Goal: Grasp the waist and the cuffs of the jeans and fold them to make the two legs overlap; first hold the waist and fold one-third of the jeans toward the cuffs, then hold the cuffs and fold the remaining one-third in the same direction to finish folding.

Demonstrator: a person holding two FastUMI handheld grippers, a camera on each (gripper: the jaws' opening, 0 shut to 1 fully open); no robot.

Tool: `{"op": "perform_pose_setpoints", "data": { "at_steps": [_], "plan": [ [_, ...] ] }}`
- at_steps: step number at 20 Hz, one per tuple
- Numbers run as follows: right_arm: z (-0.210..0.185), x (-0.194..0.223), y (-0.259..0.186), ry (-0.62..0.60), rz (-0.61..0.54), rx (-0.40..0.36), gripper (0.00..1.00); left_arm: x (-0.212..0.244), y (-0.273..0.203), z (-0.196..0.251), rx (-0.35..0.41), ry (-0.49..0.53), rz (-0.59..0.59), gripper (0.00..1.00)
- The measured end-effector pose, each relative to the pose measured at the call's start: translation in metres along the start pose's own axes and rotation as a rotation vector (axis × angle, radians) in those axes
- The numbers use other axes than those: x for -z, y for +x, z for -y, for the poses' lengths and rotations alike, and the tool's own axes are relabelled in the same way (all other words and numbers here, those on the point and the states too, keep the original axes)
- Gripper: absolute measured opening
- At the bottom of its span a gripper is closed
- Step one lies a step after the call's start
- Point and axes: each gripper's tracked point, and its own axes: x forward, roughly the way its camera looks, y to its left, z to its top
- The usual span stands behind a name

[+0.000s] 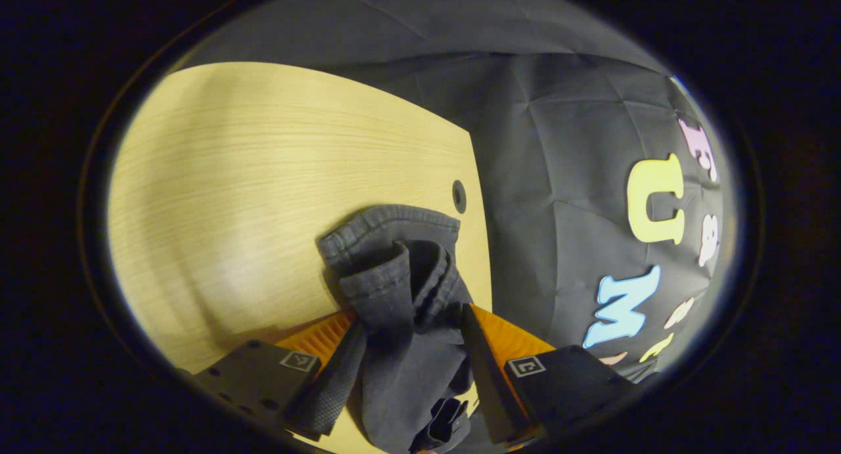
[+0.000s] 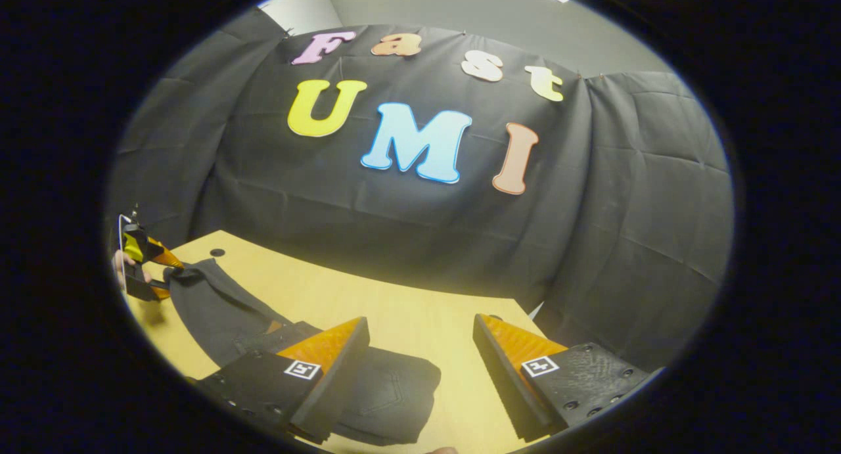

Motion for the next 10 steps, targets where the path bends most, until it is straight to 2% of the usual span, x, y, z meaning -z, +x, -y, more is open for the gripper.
{"op": "perform_pose_setpoints", "data": {
  "at_steps": [3, 4, 6, 8, 9, 10],
  "plan": [
    [0.003, 0.001, 0.004, 0.004, -0.006, 0.007, 0.94, -0.002, 0.004, -0.008, 0.015, -0.021, 0.013, 0.68],
    [0.004, 0.001, 0.004, 0.006, -0.009, 0.009, 0.94, -0.001, 0.005, -0.013, 0.013, -0.030, 0.009, 0.72],
    [0.003, 0.002, 0.004, 0.011, -0.014, 0.009, 0.94, -0.001, 0.005, -0.017, 0.027, -0.049, 0.003, 0.45],
    [0.000, 0.006, 0.002, 0.023, -0.021, 0.006, 0.94, -0.005, 0.005, -0.019, 0.036, -0.067, 0.005, 0.29],
    [0.000, 0.007, 0.001, 0.025, -0.023, 0.004, 0.94, -0.004, 0.000, -0.018, 0.038, -0.075, -0.001, 0.15],
    [0.000, 0.007, 0.000, 0.023, -0.025, 0.005, 0.94, -0.001, 0.001, -0.015, 0.050, -0.073, -0.006, 0.18]
  ]
}}
